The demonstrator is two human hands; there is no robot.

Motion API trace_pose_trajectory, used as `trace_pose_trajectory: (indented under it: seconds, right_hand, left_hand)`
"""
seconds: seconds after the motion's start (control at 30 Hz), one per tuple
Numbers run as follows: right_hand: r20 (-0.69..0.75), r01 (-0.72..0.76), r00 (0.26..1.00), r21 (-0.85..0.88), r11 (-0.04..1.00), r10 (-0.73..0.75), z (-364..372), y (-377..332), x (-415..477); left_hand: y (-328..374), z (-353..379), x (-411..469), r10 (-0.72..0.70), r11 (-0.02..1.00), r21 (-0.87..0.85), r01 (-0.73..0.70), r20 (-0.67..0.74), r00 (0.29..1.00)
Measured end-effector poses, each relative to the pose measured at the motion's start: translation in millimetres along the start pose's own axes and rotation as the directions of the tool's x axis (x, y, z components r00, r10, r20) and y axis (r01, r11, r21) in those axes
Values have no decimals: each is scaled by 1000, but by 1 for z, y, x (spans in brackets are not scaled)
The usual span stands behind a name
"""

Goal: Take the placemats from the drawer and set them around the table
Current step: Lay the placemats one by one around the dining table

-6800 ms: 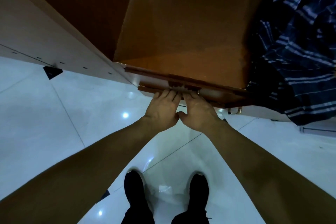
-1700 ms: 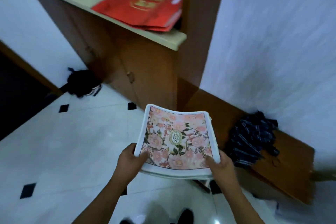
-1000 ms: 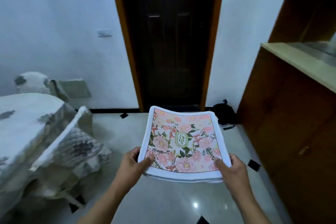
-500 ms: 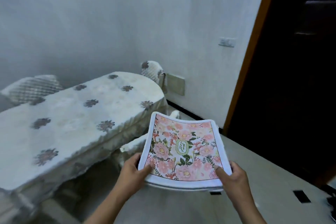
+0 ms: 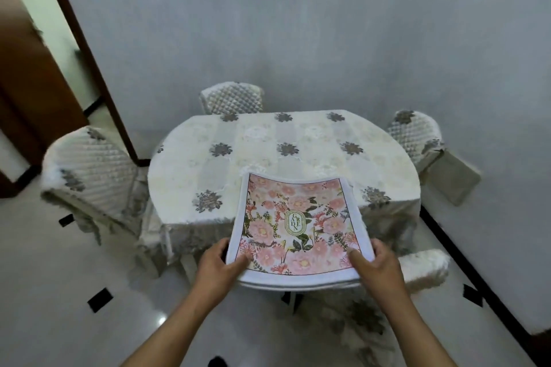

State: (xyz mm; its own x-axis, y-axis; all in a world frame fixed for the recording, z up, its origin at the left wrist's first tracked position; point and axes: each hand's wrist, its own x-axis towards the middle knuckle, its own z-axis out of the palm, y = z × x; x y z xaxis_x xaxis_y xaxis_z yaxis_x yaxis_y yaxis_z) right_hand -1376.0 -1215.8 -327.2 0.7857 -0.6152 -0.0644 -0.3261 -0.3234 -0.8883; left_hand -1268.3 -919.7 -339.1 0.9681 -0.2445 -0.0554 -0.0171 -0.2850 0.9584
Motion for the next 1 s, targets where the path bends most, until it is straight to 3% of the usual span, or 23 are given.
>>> trace_pose_trajectory:
  seconds: [0.47, 0.67, 1.0]
  right_hand:
    - [129, -3, 992, -29, 1000, 7, 221, -85, 160]
    - [168, -13, 985, -110, 994, 32, 275, -95, 213]
    - [288, -3, 956, -201, 980, 62, 369, -65, 323]
  left_hand:
    - [-63, -137, 224, -52, 987, 148, 61, -68, 996]
    - [-82, -153, 278, -85, 985, 143, 95, -75, 994]
    - [-132, -160, 380, -173, 939, 279, 203, -127, 977]
